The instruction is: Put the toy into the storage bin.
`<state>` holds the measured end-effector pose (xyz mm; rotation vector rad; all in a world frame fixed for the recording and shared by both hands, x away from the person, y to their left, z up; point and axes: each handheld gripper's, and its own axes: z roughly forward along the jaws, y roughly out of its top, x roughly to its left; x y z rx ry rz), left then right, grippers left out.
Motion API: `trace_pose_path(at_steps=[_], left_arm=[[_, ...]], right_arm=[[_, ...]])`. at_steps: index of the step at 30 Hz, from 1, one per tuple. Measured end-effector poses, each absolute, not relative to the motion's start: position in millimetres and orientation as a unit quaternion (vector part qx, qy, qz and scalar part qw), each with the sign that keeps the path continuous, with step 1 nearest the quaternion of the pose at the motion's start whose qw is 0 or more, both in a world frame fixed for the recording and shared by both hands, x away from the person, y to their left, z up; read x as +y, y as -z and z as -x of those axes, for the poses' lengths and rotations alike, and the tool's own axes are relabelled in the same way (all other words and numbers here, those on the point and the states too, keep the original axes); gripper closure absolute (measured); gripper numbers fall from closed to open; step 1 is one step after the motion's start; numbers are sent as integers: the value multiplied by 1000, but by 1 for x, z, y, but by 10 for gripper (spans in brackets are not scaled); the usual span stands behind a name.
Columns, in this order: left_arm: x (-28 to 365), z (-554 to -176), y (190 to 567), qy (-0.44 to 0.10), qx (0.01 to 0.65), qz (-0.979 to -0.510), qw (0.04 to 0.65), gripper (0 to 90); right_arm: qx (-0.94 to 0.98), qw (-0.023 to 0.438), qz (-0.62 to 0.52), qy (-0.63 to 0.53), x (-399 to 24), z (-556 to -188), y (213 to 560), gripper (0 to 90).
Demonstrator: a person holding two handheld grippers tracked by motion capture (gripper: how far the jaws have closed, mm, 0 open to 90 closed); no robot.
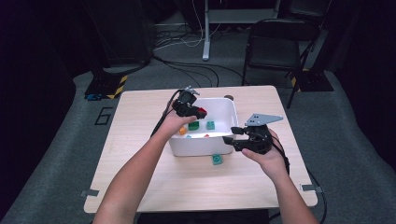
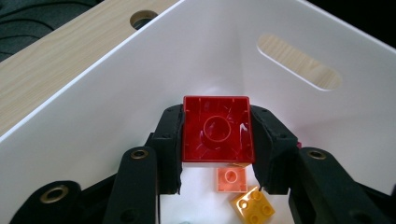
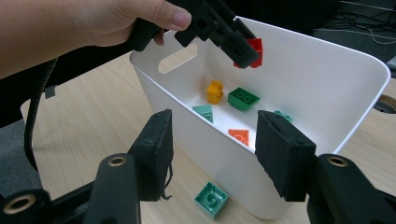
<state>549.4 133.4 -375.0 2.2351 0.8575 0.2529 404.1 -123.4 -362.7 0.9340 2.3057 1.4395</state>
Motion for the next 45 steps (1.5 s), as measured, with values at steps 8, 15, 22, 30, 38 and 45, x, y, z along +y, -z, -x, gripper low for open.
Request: trace_pose_path(at_steps=[8, 15, 22, 30, 38, 45], left_arm=[[137, -543, 371, -104, 336, -864, 360, 523], [151, -523, 361, -113, 330, -857, 380, 512], [170, -497, 350, -96, 330, -849, 402, 490], [186, -463, 347, -117, 322, -846, 409, 486], [205, -436, 350, -111, 318, -836, 434, 485], [222, -423, 355, -108, 324, -829, 444, 485]], right_arm=[[798, 131, -322, -493, -122, -405, 364, 460], [799, 132, -317, -494, -120, -402, 362, 460], [801, 134, -310, -493, -116, -397, 358, 469], [802, 140, -304, -494, -112, -390, 349, 474], [818, 139, -300, -470, -112, -381, 365, 475], [835, 119, -302, -445, -111, -378, 400, 496]])
